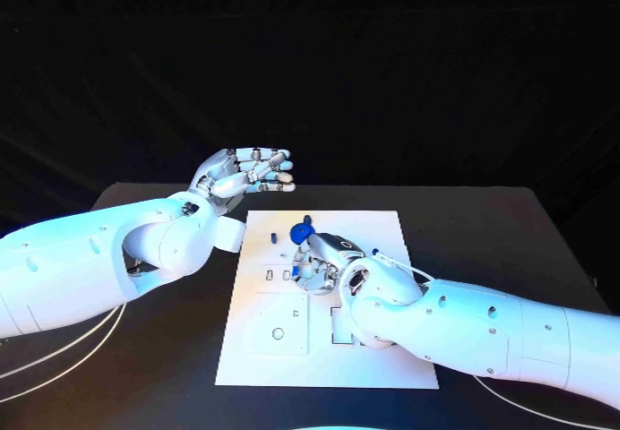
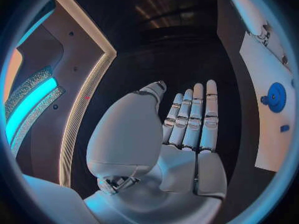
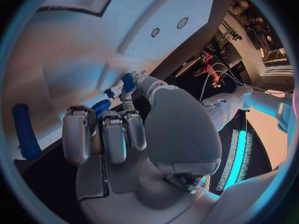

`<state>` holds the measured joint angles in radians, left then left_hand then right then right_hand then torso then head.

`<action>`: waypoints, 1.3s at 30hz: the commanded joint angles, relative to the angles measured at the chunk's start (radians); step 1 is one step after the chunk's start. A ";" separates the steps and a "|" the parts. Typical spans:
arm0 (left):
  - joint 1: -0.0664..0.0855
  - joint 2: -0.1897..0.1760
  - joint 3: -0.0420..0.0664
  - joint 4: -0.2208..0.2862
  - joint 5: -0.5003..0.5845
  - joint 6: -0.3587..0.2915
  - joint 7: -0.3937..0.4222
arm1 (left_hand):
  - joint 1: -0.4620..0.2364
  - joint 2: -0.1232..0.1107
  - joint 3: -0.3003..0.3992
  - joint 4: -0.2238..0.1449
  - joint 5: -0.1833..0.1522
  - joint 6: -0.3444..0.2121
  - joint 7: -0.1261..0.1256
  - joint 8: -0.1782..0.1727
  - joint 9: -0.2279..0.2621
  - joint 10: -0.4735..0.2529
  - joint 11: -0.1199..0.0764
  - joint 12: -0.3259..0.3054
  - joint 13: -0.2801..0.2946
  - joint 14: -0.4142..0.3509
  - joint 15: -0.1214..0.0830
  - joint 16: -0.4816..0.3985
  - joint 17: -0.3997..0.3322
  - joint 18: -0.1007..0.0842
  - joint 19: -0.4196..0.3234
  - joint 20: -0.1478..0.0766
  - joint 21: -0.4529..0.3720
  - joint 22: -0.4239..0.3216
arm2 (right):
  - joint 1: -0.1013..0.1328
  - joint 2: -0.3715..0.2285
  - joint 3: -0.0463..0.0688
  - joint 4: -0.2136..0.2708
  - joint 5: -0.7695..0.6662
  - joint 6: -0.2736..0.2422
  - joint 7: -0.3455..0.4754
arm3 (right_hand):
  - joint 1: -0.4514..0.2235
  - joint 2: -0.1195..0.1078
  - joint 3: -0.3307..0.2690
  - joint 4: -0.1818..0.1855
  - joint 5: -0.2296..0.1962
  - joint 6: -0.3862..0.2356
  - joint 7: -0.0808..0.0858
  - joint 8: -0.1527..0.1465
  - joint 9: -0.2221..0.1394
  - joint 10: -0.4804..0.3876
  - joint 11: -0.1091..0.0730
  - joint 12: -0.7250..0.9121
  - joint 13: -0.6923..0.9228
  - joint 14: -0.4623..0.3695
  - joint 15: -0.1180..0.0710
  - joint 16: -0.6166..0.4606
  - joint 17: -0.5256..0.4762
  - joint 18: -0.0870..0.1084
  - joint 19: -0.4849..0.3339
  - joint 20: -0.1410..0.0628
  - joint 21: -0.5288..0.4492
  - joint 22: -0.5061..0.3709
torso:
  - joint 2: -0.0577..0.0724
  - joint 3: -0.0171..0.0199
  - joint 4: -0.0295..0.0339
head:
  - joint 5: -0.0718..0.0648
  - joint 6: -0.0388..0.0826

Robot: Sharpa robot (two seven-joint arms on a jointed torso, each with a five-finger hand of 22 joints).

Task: Assemble the parts on the task board

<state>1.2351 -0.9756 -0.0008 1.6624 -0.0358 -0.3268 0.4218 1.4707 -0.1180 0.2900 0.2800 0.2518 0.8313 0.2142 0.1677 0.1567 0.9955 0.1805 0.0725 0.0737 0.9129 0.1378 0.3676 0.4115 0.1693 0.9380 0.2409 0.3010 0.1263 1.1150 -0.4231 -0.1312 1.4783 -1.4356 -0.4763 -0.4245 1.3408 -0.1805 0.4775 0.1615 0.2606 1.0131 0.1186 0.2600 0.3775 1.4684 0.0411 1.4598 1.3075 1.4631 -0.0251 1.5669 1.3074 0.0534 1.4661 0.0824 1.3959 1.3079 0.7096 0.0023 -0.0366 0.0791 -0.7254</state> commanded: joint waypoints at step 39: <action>0.001 0.002 0.001 0.002 0.002 0.019 0.003 | 0.003 -0.006 0.006 0.001 -0.004 0.005 0.020 -0.005 0.001 0.001 0.004 -0.005 -0.002 -0.004 0.000 0.004 0.001 0.011 -0.008 -0.002 0.006 0.001 | -0.007 0.013 -0.003 -0.021 -0.007 0.026 0.018 | -0.039 -0.056 -0.011 0.018 -0.021 -0.091 0.030 -0.032 0.024 -0.038 0.023 -0.058 0.091 0.106 0.017 0.001 0.257 0.001 -0.020 0.012 -0.046 0.103 | 0.000 0.0012 -0.0018 | 0.000 0.000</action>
<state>1.2352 -0.9747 -0.0008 1.6623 -0.0358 -0.3264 0.4195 1.4707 -0.1180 0.2900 0.2800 0.2518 0.8313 0.2142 0.1676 0.1566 0.9955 0.1805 0.0725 0.0736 0.9130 0.1378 0.3675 0.4113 0.1693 0.9380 0.2409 0.3010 0.1262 1.1083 -0.4114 -0.1344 1.4572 -1.4406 -0.4605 -0.4206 1.3040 -0.2280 0.4693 0.1759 0.2434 0.9267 0.1484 0.2339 0.4030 1.4392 0.0628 1.4079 1.3073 1.4664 -0.0142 1.5669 1.3081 0.0534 1.4528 0.0915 1.3551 1.3074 0.7094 0.0033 -0.0382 0.0795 -0.7256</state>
